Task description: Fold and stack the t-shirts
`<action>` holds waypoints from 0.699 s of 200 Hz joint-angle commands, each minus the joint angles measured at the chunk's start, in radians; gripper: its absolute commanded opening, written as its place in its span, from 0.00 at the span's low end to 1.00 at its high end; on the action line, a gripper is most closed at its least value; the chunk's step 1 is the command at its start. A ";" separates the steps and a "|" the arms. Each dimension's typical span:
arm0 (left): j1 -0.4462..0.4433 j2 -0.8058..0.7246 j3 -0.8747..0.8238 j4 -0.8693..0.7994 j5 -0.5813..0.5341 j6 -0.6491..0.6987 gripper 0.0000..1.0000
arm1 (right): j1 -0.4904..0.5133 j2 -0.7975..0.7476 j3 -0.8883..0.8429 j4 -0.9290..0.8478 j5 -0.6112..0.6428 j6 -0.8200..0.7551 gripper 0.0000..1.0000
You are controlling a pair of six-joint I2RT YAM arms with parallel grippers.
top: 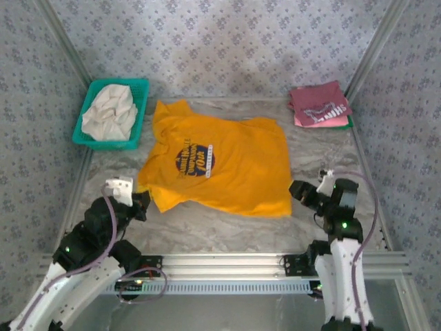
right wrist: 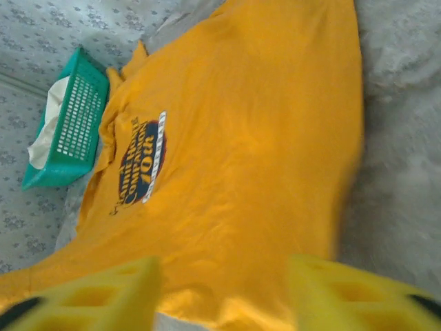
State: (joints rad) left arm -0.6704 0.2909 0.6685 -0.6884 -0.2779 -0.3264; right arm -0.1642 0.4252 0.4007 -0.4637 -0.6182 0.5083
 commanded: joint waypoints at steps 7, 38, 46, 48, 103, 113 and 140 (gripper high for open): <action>-0.012 -0.013 -0.002 0.019 -0.050 -0.132 0.93 | -0.014 -0.156 0.040 -0.099 0.092 0.061 1.00; -0.012 -0.175 0.033 -0.109 -0.092 -0.163 0.85 | -0.031 0.024 0.083 0.044 0.099 0.090 1.00; -0.012 -0.169 0.037 -0.118 -0.088 -0.172 0.89 | -0.031 0.116 0.119 0.090 0.091 0.067 1.00; -0.012 -0.163 0.038 -0.116 -0.084 -0.171 0.90 | -0.028 0.140 0.128 0.100 0.087 0.065 1.00; -0.002 0.322 0.114 0.161 -0.111 0.103 0.74 | 0.214 0.681 0.444 0.089 0.319 -0.149 0.50; 0.044 0.503 0.167 0.180 -0.078 0.131 0.70 | 0.263 0.813 0.543 0.050 0.330 -0.189 0.40; 0.236 0.855 0.226 0.349 0.159 0.101 0.25 | 0.305 1.148 0.813 -0.023 0.363 -0.191 0.00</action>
State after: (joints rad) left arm -0.5678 0.9230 0.8745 -0.5266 -0.3000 -0.2638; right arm 0.1219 1.3537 1.0382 -0.3981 -0.3149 0.3687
